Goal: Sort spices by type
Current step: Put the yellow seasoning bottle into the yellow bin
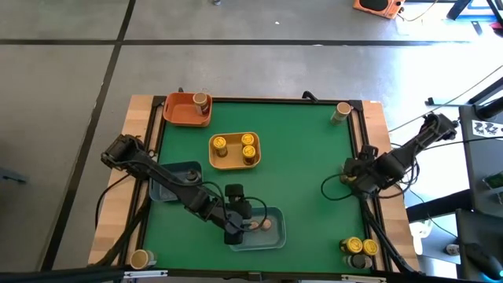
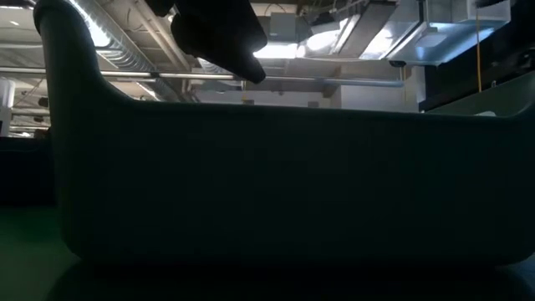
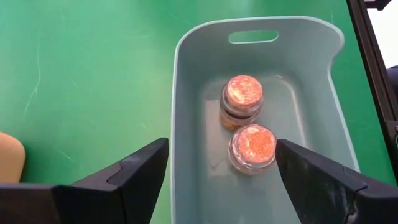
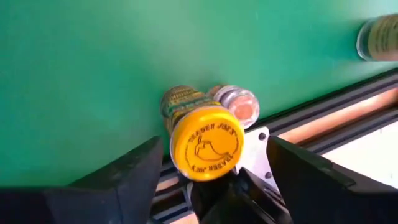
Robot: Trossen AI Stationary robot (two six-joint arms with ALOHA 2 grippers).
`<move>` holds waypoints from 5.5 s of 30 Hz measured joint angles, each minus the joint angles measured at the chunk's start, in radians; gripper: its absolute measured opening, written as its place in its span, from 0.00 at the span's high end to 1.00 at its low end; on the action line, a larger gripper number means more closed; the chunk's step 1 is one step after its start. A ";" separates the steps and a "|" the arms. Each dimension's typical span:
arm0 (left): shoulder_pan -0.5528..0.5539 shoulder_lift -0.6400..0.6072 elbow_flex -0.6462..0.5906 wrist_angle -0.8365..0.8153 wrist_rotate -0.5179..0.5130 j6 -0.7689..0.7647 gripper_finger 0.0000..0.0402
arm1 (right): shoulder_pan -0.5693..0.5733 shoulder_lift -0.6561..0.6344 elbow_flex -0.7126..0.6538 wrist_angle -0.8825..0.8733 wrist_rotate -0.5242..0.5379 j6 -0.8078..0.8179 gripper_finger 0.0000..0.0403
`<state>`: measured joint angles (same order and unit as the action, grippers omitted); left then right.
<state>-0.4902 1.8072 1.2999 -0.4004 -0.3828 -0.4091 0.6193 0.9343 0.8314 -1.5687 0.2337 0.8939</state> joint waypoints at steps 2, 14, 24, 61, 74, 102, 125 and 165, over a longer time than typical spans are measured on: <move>0.001 0.000 0.000 0.000 0.000 0.000 0.27 | -0.037 0.000 -0.002 0.000 -0.009 -0.033 0.31; 0.001 0.000 0.000 0.000 0.000 0.016 0.27 | -0.287 0.095 -0.014 0.002 -0.100 -0.303 0.33; 0.000 0.000 0.000 0.000 0.000 0.015 0.27 | -0.313 0.118 -0.013 0.004 -0.123 -0.346 0.33; 0.000 0.000 0.000 0.045 0.001 0.018 0.27 | -0.312 0.343 -0.081 0.067 -0.111 -0.410 0.11; 0.000 0.000 0.000 0.044 0.017 0.016 0.27 | -0.312 0.379 -0.078 0.060 -0.083 -0.507 0.43; 0.051 -0.175 -0.001 -0.091 -0.067 0.133 0.30 | -0.312 0.379 0.318 0.308 0.144 -0.545 0.42; 0.251 -0.154 -0.192 0.339 -0.039 0.276 0.97 | -0.312 0.505 0.317 0.892 0.204 -0.734 0.43; -0.034 -0.590 -0.545 -0.021 -0.145 -0.124 0.98 | -0.598 0.851 0.553 1.378 0.103 -1.041 0.41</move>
<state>-0.5244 1.2176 0.7553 -0.4212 -0.5276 -0.5332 0.0218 1.7857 1.3843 -0.1906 0.3367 -0.1473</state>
